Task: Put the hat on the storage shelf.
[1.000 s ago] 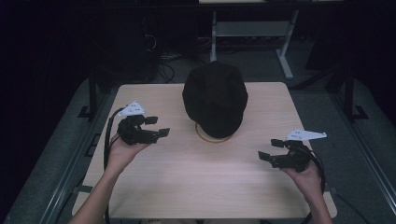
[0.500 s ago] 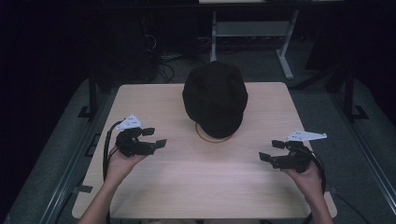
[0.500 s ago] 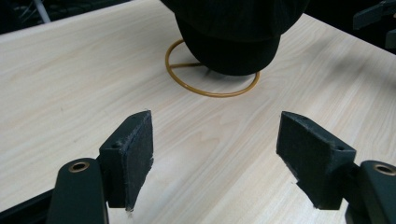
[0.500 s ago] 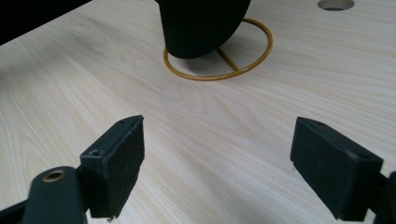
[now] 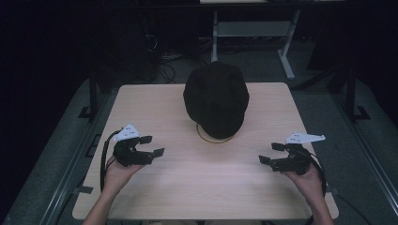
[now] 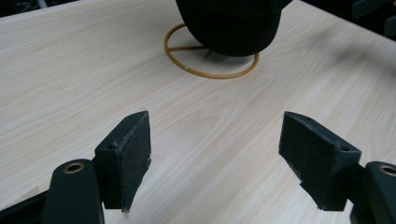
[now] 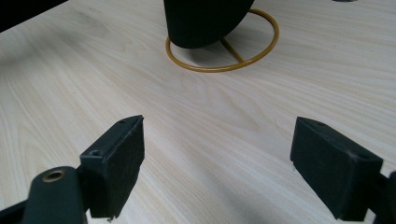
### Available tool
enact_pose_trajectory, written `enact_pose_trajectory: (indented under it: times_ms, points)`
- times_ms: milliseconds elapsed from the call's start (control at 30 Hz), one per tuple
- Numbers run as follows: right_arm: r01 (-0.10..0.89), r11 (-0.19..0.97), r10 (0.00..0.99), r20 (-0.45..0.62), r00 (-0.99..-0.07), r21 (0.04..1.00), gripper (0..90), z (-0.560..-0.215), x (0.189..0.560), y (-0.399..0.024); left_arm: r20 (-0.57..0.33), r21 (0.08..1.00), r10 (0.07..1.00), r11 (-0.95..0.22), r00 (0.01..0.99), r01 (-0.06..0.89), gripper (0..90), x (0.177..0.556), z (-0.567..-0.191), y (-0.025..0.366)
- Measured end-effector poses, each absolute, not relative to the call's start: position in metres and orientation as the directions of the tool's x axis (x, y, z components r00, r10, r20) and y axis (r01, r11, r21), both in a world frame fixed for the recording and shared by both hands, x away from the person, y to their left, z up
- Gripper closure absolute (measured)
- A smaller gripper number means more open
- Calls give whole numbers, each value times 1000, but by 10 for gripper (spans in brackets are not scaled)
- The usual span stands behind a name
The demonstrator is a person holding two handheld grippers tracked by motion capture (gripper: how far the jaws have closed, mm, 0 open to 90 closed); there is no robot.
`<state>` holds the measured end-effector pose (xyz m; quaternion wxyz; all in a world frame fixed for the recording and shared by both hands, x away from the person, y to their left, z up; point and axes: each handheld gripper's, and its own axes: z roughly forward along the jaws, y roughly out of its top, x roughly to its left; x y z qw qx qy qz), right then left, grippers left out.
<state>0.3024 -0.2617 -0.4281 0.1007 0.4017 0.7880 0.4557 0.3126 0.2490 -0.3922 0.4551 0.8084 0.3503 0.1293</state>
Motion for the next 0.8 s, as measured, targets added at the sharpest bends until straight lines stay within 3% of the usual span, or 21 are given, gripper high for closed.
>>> enact_pose_trajectory:
  times_ms: [800]
  points:
    - [524, 314, 695, 185, -695, 792, 168, -433, 302, -242, -110, 816, 717, -330, 689, 474, 242, 300, -431, 262]
